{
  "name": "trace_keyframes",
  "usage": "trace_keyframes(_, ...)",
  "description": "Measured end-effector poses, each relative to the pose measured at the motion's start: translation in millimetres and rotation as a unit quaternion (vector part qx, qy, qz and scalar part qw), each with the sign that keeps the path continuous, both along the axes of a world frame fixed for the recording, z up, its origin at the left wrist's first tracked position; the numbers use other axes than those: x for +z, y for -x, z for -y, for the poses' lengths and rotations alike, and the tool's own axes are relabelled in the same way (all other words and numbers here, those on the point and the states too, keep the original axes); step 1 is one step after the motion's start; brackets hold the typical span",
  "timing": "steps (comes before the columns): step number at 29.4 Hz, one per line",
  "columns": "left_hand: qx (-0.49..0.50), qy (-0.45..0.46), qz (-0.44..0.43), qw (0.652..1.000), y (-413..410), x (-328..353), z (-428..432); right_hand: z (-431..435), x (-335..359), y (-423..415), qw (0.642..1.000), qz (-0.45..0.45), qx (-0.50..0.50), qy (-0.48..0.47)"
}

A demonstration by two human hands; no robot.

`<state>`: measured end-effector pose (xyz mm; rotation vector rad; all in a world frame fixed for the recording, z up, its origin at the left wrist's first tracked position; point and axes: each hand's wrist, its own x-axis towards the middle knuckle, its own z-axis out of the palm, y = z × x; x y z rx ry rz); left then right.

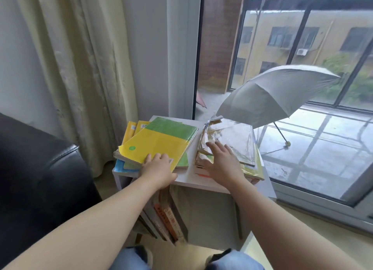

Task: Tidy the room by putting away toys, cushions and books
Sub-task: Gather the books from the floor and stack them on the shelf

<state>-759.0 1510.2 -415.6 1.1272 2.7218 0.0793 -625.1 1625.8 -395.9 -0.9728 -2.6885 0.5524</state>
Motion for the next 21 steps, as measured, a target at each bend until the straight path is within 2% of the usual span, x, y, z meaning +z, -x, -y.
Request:
trace_keyframes(2,0.010,0.007,-0.016,1.000,2.9,-0.5,-6.3,-10.3,-2.4,-1.0,0.994,0.101,0.021,0.037)
trace_keyframes(4,0.007,0.024,-0.044,0.999,4.1,4.1,-14.4,-16.5,-3.8,2.8,0.990,0.142,0.015,0.006)
trace_keyframes(9,-0.003,0.099,-0.111,0.989,-5.9,3.6,-24.1,-16.1,-4.5,14.0,0.985,0.156,-0.031,-0.069)
trace_keyframes(15,-0.033,0.101,-0.203,0.973,5.7,3.5,-34.7,-30.9,-3.3,20.7,0.993,0.099,-0.049,-0.043)
trace_keyframes(18,-0.052,0.084,-0.189,0.977,8.9,6.2,-34.2,-33.5,-9.0,18.5,0.992,0.106,-0.052,-0.048)
trace_keyframes(21,-0.032,0.019,-0.132,0.991,18.0,16.3,-29.6,-30.7,-14.3,17.0,0.990,0.118,-0.050,-0.057)
